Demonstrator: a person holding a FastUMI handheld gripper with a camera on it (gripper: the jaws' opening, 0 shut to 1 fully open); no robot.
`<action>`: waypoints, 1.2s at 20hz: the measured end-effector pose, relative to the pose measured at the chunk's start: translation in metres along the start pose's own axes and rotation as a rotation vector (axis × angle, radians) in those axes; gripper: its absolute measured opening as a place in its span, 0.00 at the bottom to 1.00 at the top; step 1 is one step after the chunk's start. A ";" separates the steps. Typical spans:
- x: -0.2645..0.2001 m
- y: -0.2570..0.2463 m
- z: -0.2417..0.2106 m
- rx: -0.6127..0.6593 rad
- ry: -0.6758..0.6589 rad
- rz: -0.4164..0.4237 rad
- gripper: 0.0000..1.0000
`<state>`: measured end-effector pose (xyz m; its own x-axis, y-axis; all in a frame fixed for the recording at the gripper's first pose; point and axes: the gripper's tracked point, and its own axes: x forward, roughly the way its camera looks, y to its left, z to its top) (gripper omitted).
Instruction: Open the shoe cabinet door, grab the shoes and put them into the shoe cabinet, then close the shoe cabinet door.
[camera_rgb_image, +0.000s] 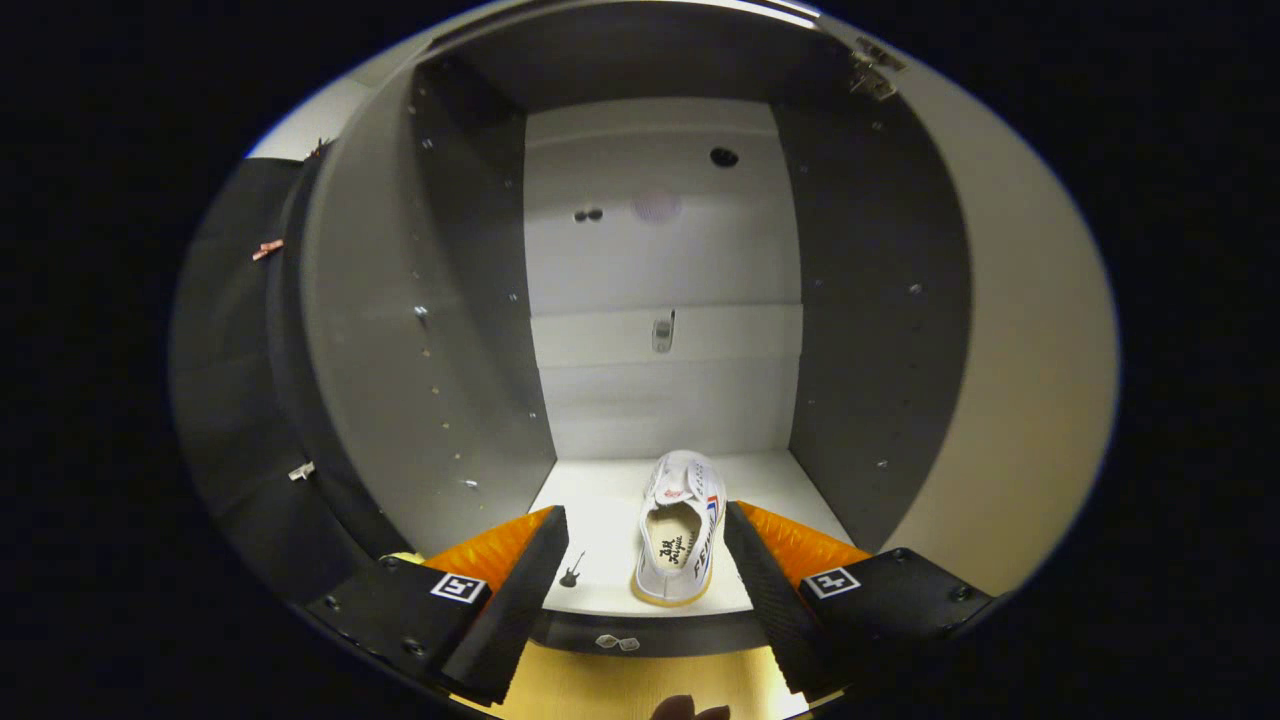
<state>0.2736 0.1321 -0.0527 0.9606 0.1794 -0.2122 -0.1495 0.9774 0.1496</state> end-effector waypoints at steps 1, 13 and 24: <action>-0.018 0.000 0.007 -0.010 -0.023 -0.004 0.98; -0.252 -0.041 0.057 -0.057 -0.162 -0.044 0.97; -0.374 -0.138 0.067 -0.020 -0.214 -0.084 0.97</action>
<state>-0.0492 -0.0768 0.0704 0.9974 0.0714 -0.0135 -0.0693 0.9903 0.1207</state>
